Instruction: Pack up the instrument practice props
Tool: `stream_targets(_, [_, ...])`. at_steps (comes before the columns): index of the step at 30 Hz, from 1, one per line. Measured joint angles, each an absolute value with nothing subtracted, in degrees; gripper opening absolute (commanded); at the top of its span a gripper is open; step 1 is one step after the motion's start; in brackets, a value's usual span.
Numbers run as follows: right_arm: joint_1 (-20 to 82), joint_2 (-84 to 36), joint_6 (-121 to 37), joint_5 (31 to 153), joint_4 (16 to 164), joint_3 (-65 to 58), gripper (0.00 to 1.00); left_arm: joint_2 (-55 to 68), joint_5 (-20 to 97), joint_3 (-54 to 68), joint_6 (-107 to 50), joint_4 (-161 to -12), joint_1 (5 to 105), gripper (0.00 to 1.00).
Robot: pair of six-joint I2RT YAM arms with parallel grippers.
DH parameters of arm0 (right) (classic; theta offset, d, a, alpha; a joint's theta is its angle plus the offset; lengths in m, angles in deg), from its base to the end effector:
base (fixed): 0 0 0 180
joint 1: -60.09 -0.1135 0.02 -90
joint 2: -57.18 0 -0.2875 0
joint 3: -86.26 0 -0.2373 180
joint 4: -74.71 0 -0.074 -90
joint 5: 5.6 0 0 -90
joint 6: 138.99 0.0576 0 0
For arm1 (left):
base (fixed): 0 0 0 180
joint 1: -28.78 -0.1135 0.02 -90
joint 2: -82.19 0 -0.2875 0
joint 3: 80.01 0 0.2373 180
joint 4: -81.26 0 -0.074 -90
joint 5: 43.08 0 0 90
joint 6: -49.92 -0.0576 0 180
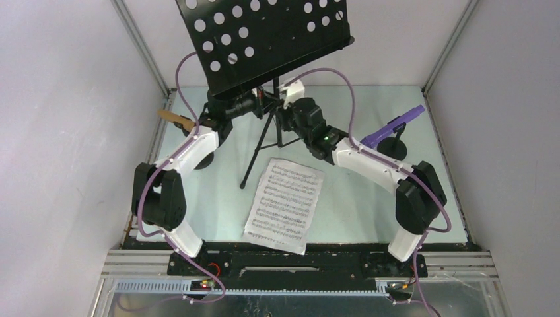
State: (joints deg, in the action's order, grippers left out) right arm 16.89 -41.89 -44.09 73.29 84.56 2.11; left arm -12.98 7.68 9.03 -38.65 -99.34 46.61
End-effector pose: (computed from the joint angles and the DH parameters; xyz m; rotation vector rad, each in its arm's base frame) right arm 0.3206 0.2858 0.3546 -0.4615 1.7551 0.4251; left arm 0.3695 -0.1571 0.3631 0.7539 1.5366 -0.8196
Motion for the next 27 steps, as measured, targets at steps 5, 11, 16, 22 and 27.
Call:
stream_targets(5, [11.5, -43.6, -63.4, 60.9, 81.5, 2.1, 0.00, -13.0, 7.2, 9.0, -38.7, -99.0, 46.6, 0.04])
stream_targets(11, [6.8, -46.8, -84.7, 49.2, 73.0, 0.6, 0.00, -12.9, 6.6, 9.0, -38.7, -98.7, 46.5, 0.04])
stream_targets(16, [4.9, -48.2, -97.4, 44.2, 67.2, -1.3, 0.00, -12.8, 5.9, 9.0, -38.8, -98.6, 46.7, 0.05])
stream_targets(22, [4.5, -48.3, -101.8, 43.6, 65.6, -2.1, 0.11, -12.8, 5.8, 9.0, -38.8, -98.5, 46.8, 0.05])
stream_targets(27, [4.5, -48.3, -102.1, 43.5, 63.5, -3.0, 0.39, -12.8, 5.8, 9.0, -38.8, -98.5, 46.8, 0.05])
